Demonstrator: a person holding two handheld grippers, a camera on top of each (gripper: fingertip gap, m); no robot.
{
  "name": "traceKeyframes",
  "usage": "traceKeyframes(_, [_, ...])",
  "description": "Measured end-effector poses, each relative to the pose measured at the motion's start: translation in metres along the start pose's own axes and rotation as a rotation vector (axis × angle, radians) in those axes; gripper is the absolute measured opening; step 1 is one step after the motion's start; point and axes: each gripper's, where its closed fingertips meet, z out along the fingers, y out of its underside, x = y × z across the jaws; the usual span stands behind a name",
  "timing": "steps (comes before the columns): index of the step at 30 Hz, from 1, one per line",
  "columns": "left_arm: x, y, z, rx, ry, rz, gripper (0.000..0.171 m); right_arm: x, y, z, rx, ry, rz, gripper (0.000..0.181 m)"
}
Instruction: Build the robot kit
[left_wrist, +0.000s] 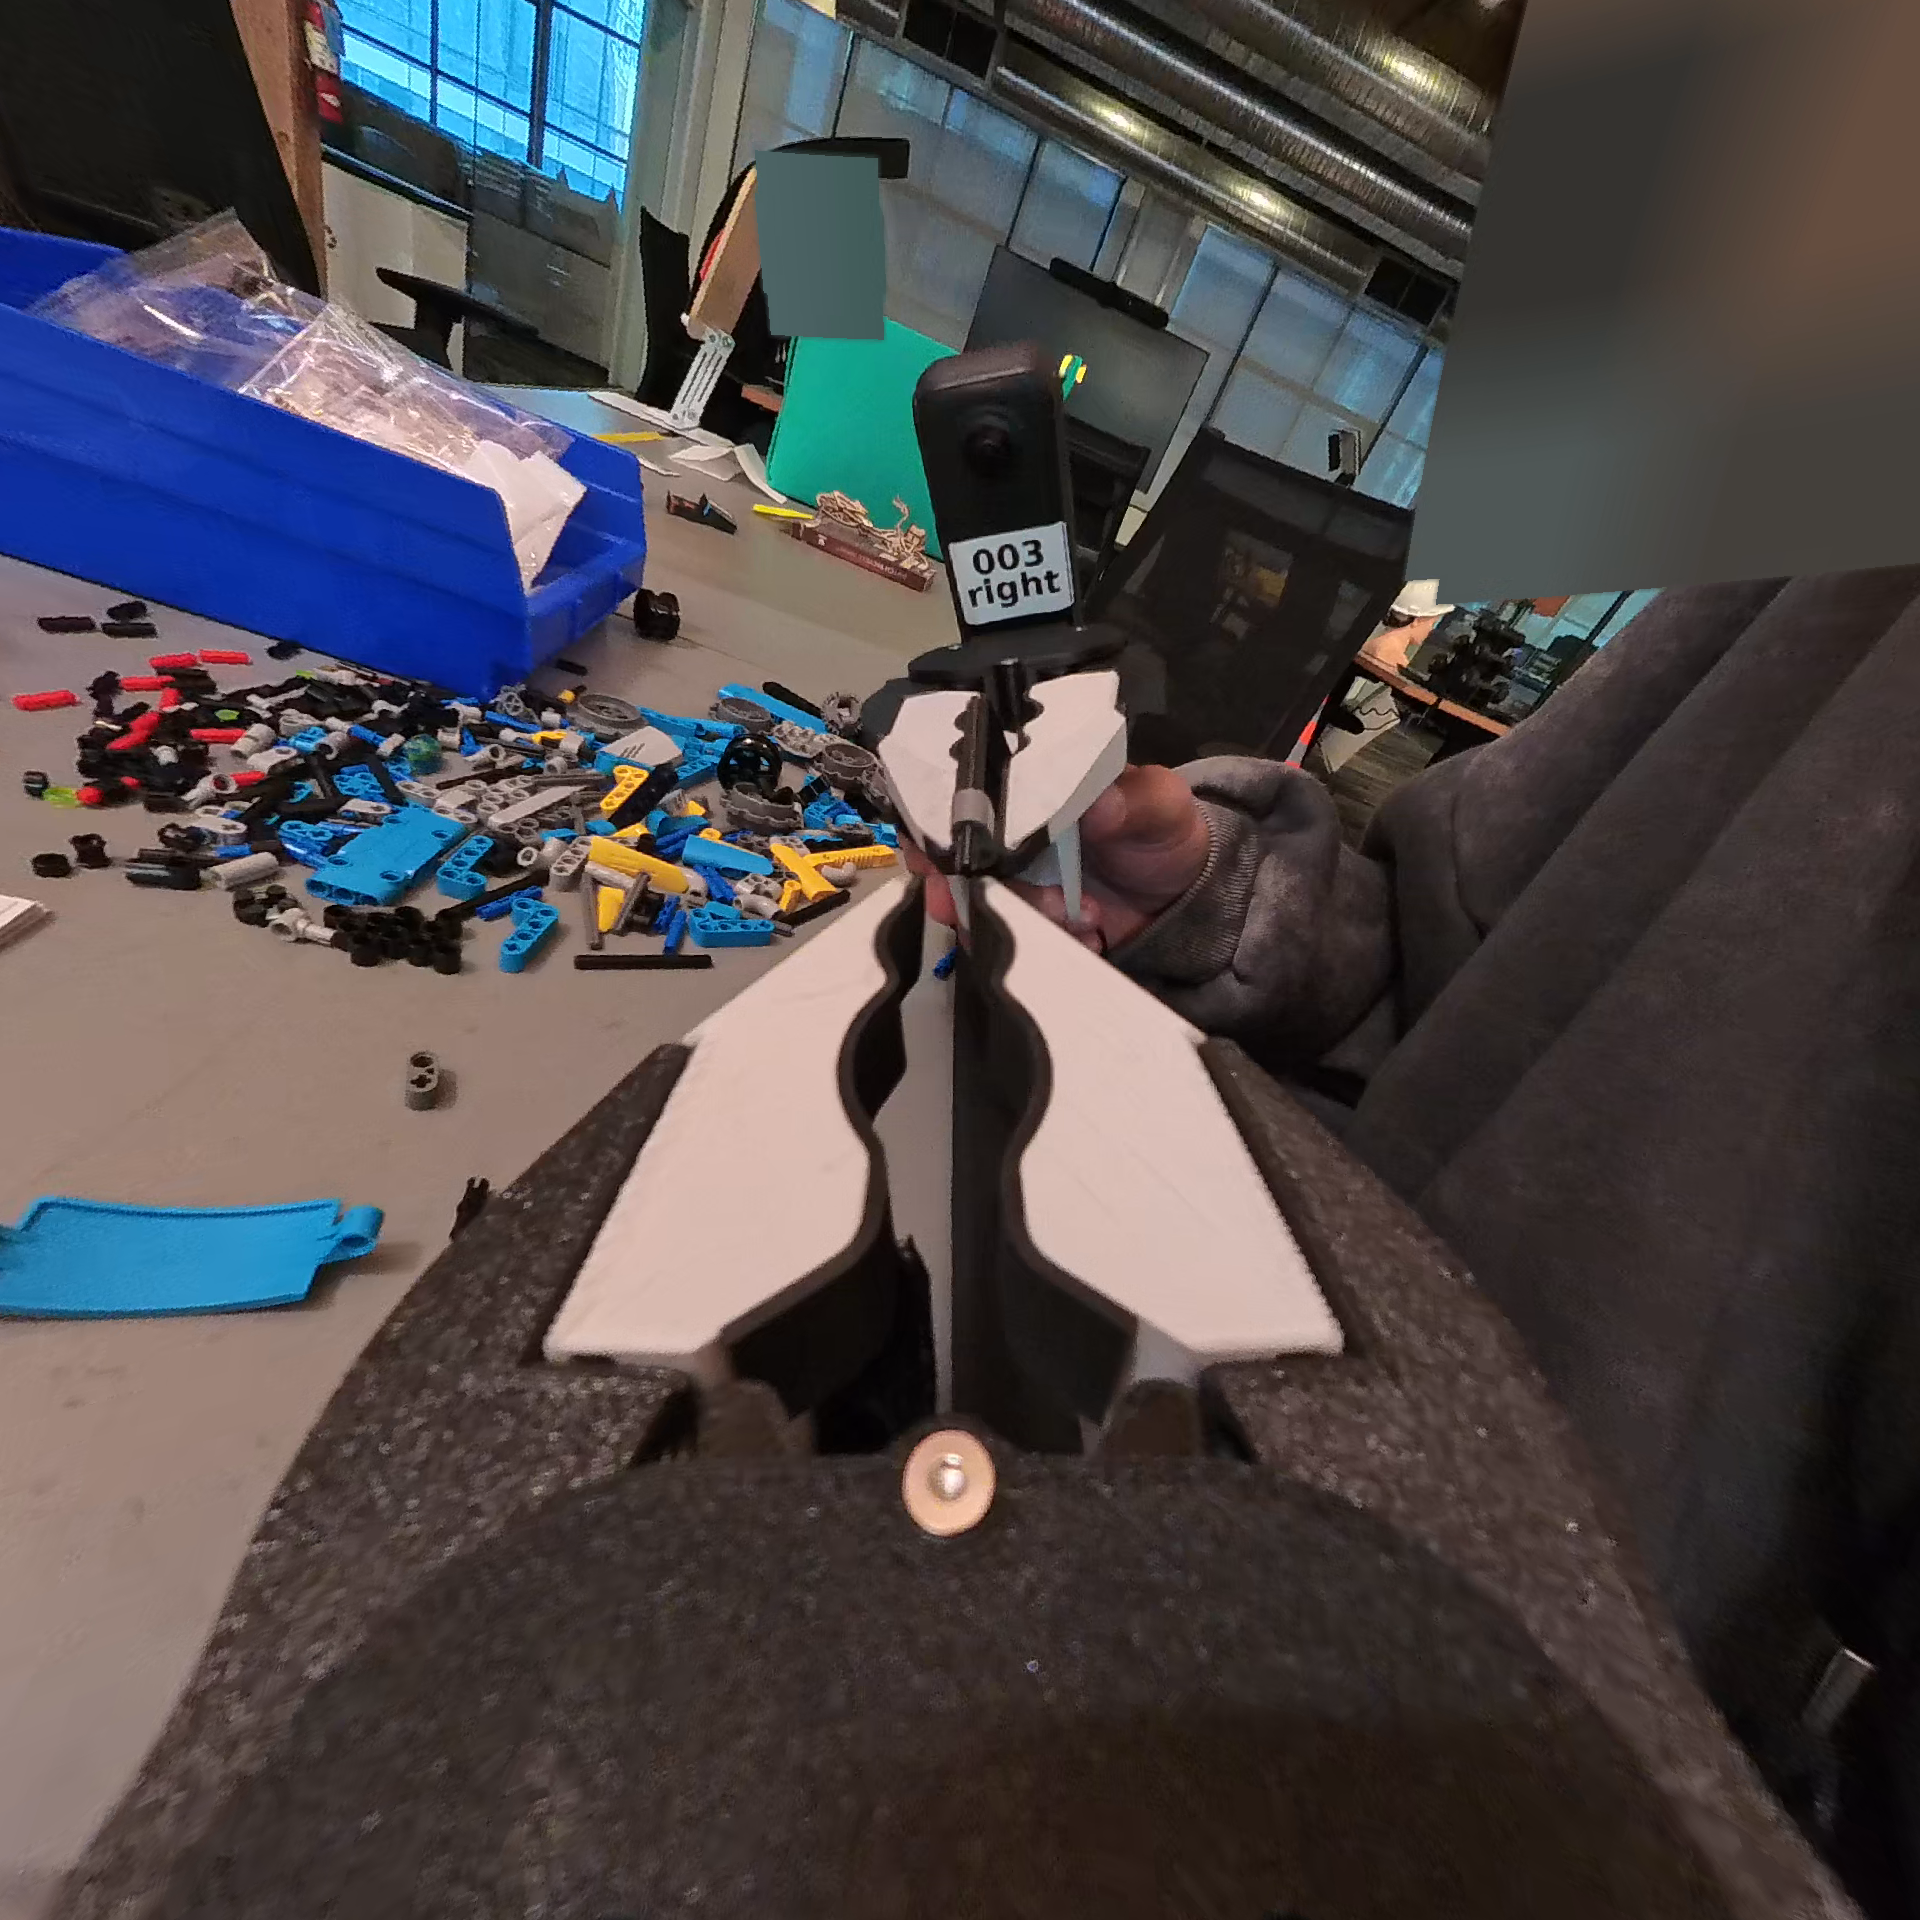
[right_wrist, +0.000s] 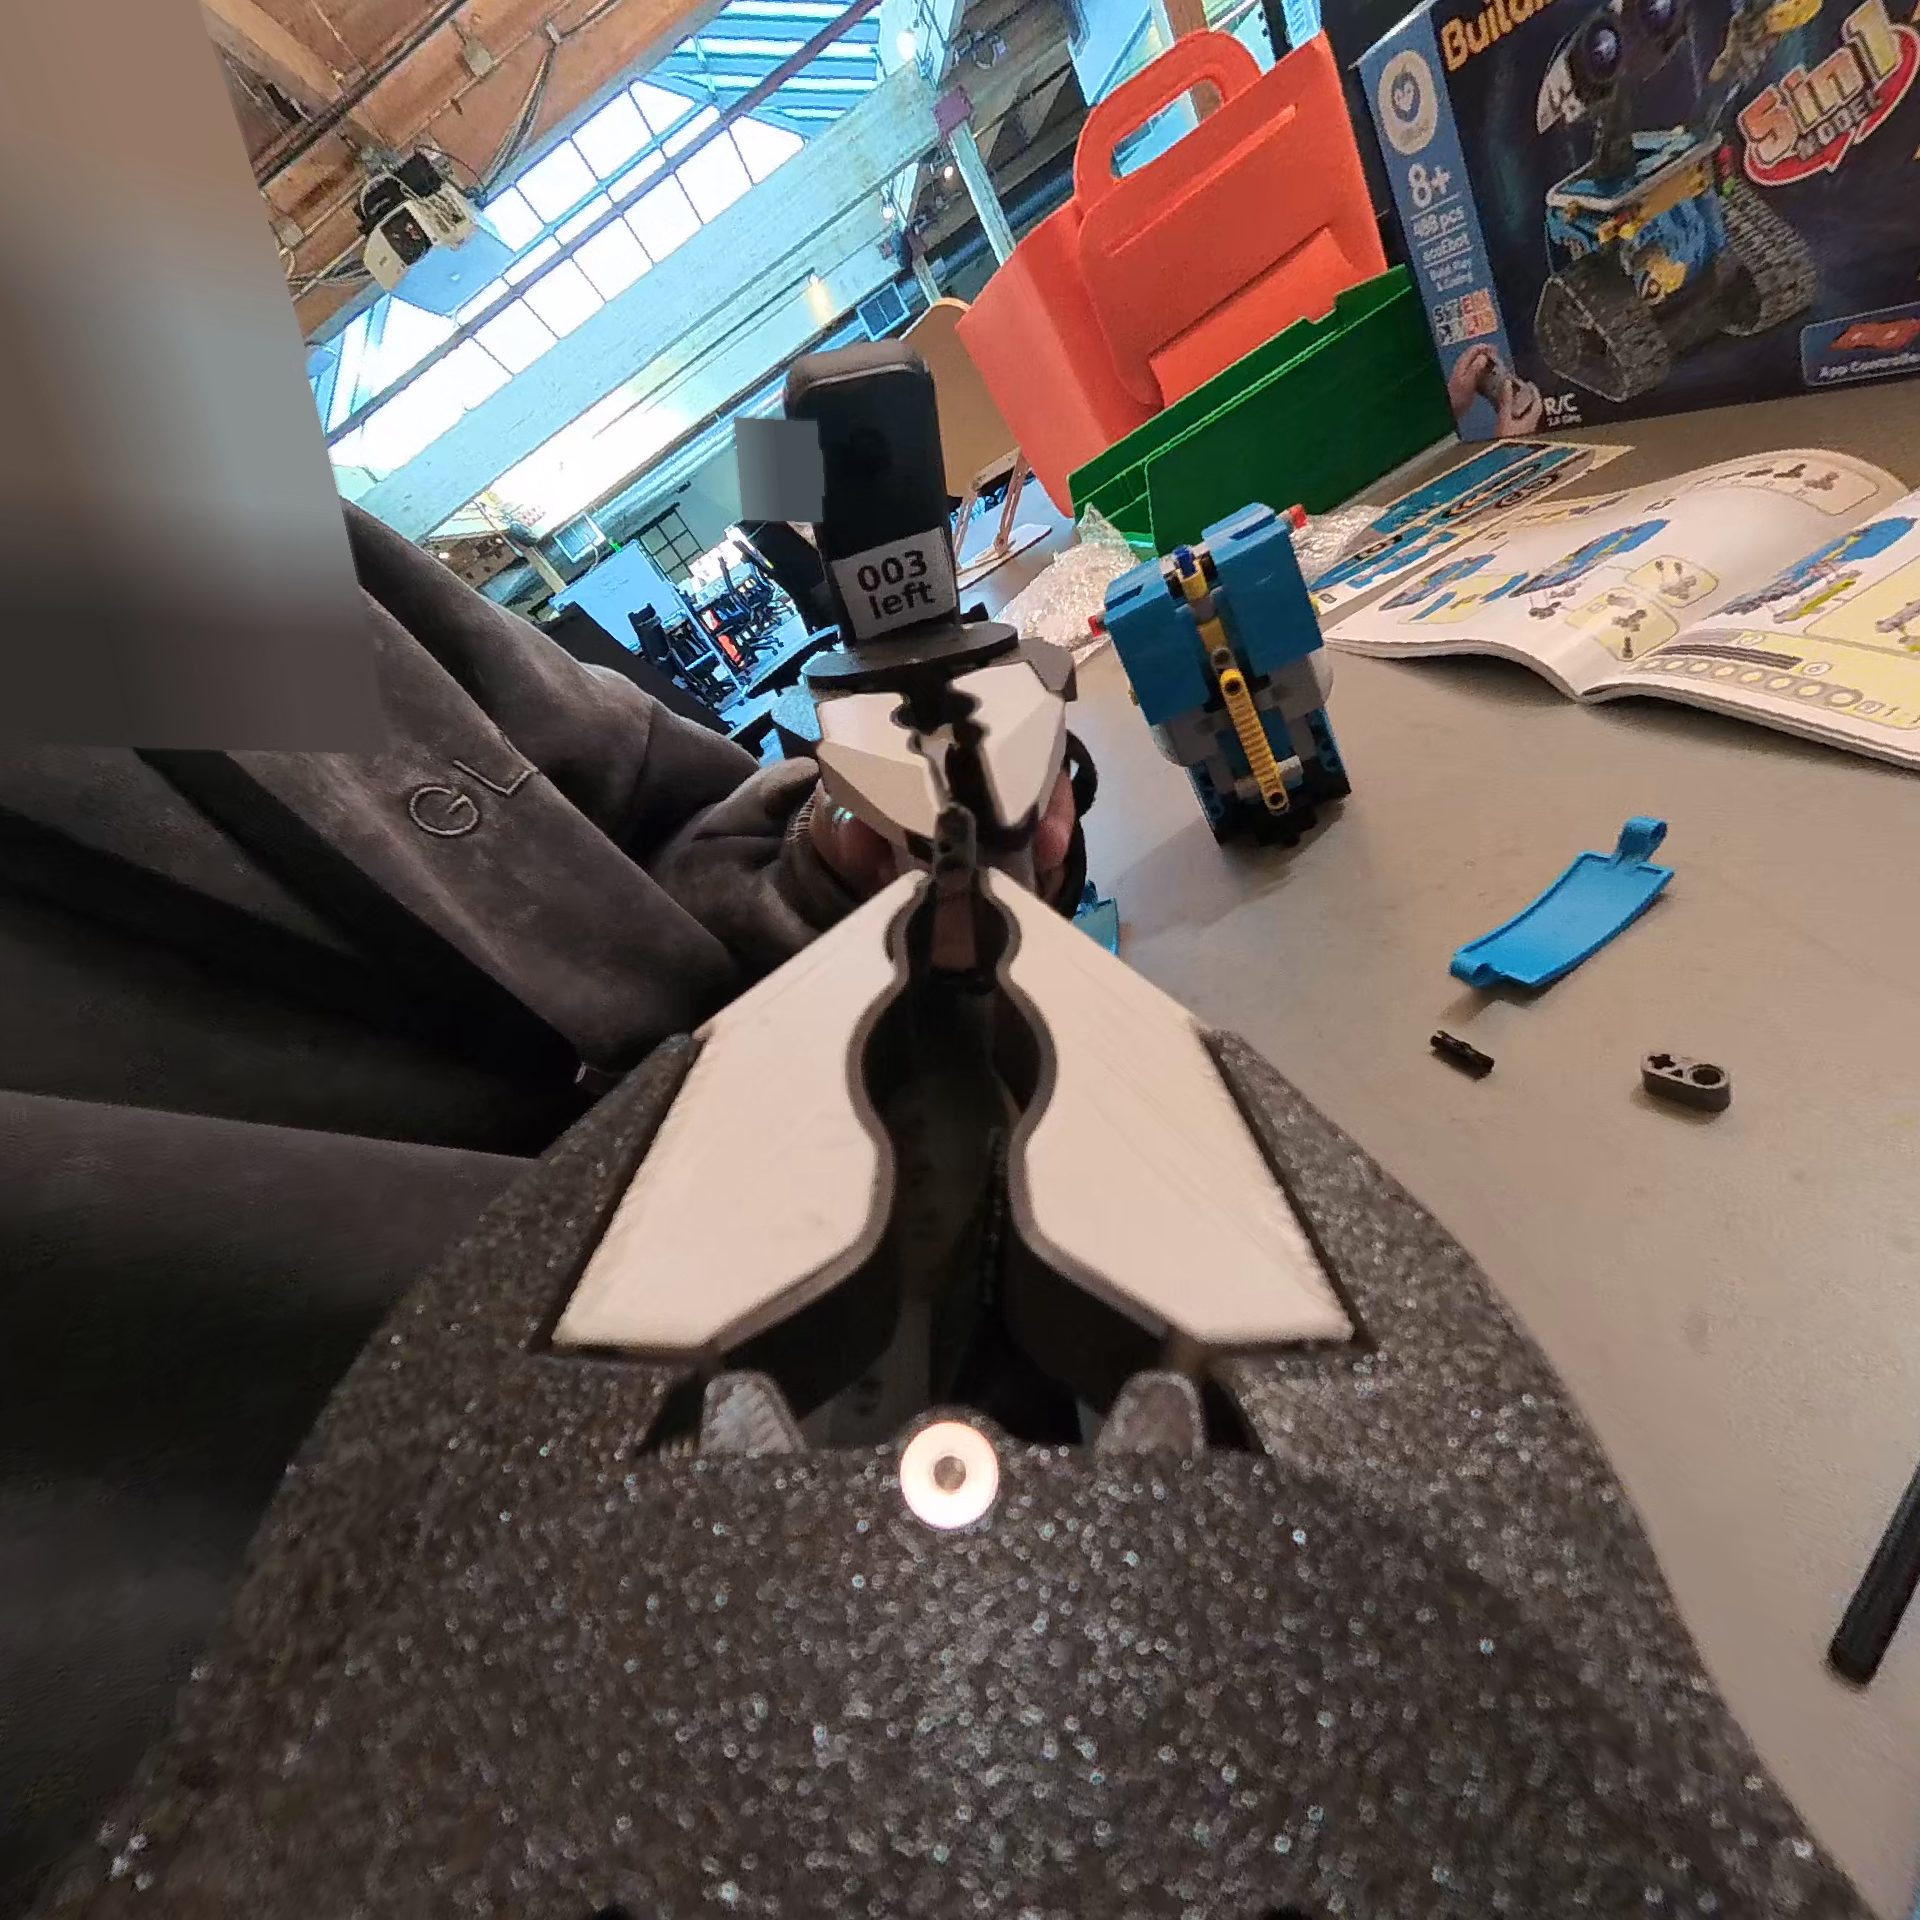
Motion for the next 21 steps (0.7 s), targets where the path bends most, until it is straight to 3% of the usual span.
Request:
traceKeyframes(13, [0.002, 0.003, 0.002, -0.036, -0.023, 0.079, 0.003, 0.003, 0.006, 0.004, -0.031, 0.012, 0.004, 0.007])
traceKeyframes(16, [-0.002, 0.004, 0.002, -0.058, -0.117, 0.247, 0.004, 0.009, 0.007, 0.004, -0.030, 0.037, 0.038, 0.007])
traceKeyframes(21, [-0.018, 0.017, 0.004, -0.204, -0.399, 0.777, 0.003, 0.021, 0.008, 0.002, -0.027, 0.082, 0.109, 0.033])
